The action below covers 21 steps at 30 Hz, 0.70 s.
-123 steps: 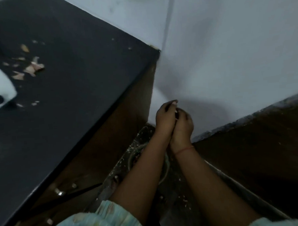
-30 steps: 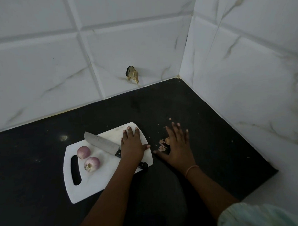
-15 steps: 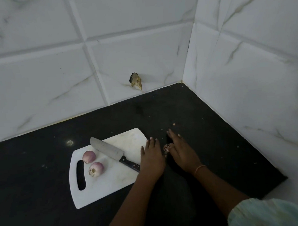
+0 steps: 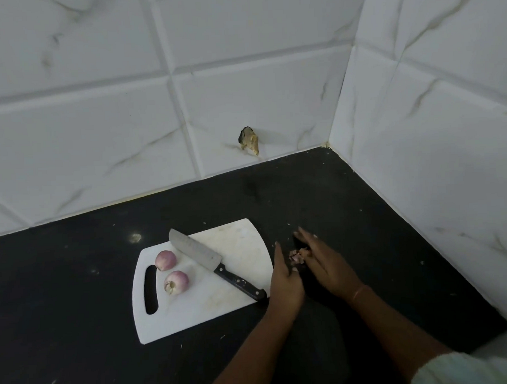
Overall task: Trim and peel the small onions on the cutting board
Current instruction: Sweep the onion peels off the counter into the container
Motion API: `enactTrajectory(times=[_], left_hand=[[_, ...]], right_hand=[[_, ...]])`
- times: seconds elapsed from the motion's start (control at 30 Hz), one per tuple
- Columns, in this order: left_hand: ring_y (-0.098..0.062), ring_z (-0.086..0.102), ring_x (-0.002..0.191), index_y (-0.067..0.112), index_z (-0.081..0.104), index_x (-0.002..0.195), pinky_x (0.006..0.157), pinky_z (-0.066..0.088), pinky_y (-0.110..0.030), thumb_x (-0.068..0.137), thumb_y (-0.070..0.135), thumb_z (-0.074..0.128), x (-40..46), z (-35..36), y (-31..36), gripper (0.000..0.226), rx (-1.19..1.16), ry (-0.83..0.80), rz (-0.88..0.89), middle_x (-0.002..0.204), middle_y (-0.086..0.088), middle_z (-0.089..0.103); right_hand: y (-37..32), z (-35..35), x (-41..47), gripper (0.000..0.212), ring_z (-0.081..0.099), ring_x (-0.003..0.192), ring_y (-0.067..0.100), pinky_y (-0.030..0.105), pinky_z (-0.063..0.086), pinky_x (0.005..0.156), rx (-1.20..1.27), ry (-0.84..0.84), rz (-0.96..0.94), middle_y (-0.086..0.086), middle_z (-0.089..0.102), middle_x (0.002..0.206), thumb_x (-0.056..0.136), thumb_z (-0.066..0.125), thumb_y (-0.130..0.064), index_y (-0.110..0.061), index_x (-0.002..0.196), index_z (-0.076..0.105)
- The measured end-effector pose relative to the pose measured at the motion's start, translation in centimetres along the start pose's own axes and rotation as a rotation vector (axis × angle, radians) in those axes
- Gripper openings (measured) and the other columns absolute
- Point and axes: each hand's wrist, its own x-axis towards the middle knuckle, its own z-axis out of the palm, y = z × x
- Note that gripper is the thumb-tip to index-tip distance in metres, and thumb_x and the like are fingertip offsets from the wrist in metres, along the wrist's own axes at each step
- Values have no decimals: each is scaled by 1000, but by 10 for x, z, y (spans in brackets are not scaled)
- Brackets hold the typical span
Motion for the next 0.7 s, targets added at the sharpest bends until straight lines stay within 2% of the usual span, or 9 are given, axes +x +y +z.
enactTrajectory(times=[0.07, 0.13, 0.23, 0.3, 0.37, 0.5, 0.57, 0.63, 0.7], left_hand=[[-9, 40, 139, 22, 11, 159, 116, 34, -26, 100, -5, 38, -3, 7, -3, 70, -71, 36, 20, 160, -1, 32], [-7, 34, 143, 23, 14, 158, 120, 29, -27, 99, -8, 38, -7, 16, -9, 71, -115, 75, 65, 159, 4, 30], [11, 30, 140, 30, 20, 153, 116, 25, -13, 98, -10, 38, -13, 24, -19, 71, -165, 150, 142, 154, 19, 28], [18, 27, 138, 34, 22, 151, 114, 24, -8, 100, -7, 38, -15, 28, -24, 68, -196, 195, 168, 153, 27, 26], [15, 24, 142, 34, 22, 152, 116, 22, -10, 102, -2, 39, -17, 31, -25, 64, -210, 219, 181, 155, 28, 24], [9, 21, 146, 26, 22, 155, 120, 20, -19, 101, 6, 40, -19, 35, -29, 60, -172, 234, 243, 160, 18, 24], [7, 19, 147, 22, 21, 156, 122, 19, -22, 98, 16, 39, -20, 36, -33, 61, -147, 226, 278, 162, 14, 24], [6, 20, 148, 21, 22, 156, 122, 19, -24, 95, 18, 37, -20, 35, -35, 62, -140, 218, 307, 162, 12, 24], [2, 21, 148, 19, 24, 156, 123, 21, -27, 95, 15, 37, -20, 34, -36, 62, -132, 221, 331, 162, 9, 27]], right_hand=[[-5, 2, -17, 54, 33, 136, -8, 15, 26, 112, 106, 48, 32, -16, 39, 151, 103, 36, -26, -32, 154, 17], [-12, 4, -29, 59, 31, 136, -8, 18, 27, 109, 243, 192, 166, -18, 33, 153, 102, 38, -19, -38, 153, 14], [-21, 13, -34, 61, 25, 143, 6, 25, 25, 111, 164, 353, 343, -5, 26, 158, 101, 40, -26, -28, 154, 12], [-22, 21, -30, 64, 17, 147, 14, 28, 17, 117, -90, 248, 321, 2, 19, 161, 101, 35, -40, -19, 155, 10], [-21, 29, -21, 70, 10, 150, 19, 29, 5, 120, -284, 123, 222, 7, 13, 162, 98, 22, -49, -12, 155, 8], [-20, 31, -4, 76, 3, 150, 19, 26, -8, 118, -419, -84, 45, 5, 6, 162, 84, 1, -45, -14, 153, 8], [-21, 30, -5, 74, 8, 150, 20, 31, -5, 120, -390, -134, 4, 7, 13, 161, 86, 6, -43, -11, 152, 18], [-29, 24, -11, 61, 6, 149, 16, 34, 1, 123, -372, -143, -20, 1, 12, 160, 96, 19, -38, -11, 152, 18], [-36, 14, -19, 55, 1, 144, 4, 22, 0, 120, -342, -179, 8, -13, 6, 154, 103, 37, -23, -16, 152, 15]])
